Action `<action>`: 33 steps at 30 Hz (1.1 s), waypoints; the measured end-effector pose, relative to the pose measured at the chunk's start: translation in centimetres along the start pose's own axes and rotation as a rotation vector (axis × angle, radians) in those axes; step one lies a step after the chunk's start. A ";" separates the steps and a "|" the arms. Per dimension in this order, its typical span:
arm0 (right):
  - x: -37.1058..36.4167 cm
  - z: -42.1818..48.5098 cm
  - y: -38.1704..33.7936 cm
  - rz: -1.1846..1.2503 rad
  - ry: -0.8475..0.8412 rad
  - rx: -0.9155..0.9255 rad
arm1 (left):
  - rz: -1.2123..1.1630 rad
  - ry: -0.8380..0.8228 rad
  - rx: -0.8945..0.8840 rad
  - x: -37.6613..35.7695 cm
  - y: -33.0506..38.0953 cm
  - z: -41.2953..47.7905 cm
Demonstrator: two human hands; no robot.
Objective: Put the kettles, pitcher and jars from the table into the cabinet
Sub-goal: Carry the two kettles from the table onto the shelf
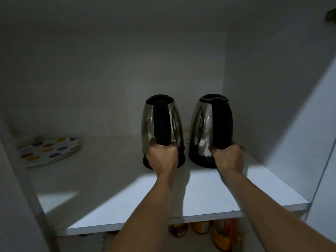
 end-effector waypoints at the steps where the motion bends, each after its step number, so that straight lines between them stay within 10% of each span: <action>1: -0.3 0.1 0.1 0.011 -0.019 0.000 | -0.005 0.016 -0.008 0.1 -0.2 0.1; 33: -10.5 11.7 3.2 0.031 -0.180 0.019 | 0.088 0.095 -0.126 -10.8 -0.5 9.8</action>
Point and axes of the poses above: each hand's wrist, its own z-axis towards the middle knuckle, its own x-axis out of the back of the hand, y = z × x, the point moved 9 cm from there along z, towards the middle knuckle, and after that the axes turned 9 degrees about x, right-handed, at the moved point
